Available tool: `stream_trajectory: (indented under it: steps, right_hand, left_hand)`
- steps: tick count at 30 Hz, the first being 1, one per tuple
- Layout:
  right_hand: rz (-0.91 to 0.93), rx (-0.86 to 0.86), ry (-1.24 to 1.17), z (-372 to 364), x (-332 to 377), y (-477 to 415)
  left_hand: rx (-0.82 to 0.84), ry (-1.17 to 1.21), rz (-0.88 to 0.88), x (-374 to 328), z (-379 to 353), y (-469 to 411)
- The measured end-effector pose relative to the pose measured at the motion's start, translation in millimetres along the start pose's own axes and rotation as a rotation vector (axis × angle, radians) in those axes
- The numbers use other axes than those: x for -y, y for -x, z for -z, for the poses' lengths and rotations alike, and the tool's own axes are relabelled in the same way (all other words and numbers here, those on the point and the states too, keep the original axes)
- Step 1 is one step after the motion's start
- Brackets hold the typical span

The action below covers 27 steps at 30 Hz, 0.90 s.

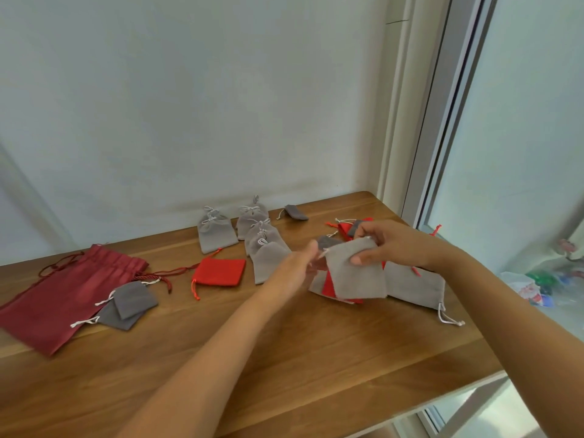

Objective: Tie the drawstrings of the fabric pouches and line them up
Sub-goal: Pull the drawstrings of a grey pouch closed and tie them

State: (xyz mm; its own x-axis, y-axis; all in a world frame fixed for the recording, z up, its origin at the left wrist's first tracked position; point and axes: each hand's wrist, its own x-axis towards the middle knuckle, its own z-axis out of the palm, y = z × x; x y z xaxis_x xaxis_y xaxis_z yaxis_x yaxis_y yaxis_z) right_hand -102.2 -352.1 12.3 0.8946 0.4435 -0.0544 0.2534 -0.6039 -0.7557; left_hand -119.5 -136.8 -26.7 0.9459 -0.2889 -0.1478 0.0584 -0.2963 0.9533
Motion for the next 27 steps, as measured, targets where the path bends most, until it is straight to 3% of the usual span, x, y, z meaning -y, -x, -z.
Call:
stream_trajectory:
  steps: [2, 7, 11, 16, 19, 22, 27]
  right_hand:
    - [0.045, -0.089, -0.089, -4, 10, -9]
    - [0.129, -0.108, -0.157, -18, 35, -33]
    - [0.158, -0.15, -0.182, -28, 41, -53]
    - [0.145, -0.224, -0.016, -45, 45, -70]
    - [0.126, -0.264, 0.034, -60, 50, -81]
    - [0.113, -0.351, -0.185, -69, 53, -87]
    - [0.16, -0.401, -0.576, -75, 54, -94]
  left_hand:
    - [-0.038, 0.191, -0.03, -7, 10, 1]
    - [-0.248, -0.045, -0.293, -17, 42, 5]
    - [-0.368, -0.184, -0.304, -12, 73, 10]
    - [-0.455, -0.183, -0.312, -6, 90, 19]
    - [-0.612, -0.191, -0.332, 0, 93, 19]
    - [-0.645, -0.034, -0.29, 6, 93, 19]
    - [-0.443, 0.606, -0.321, 8, 94, 24]
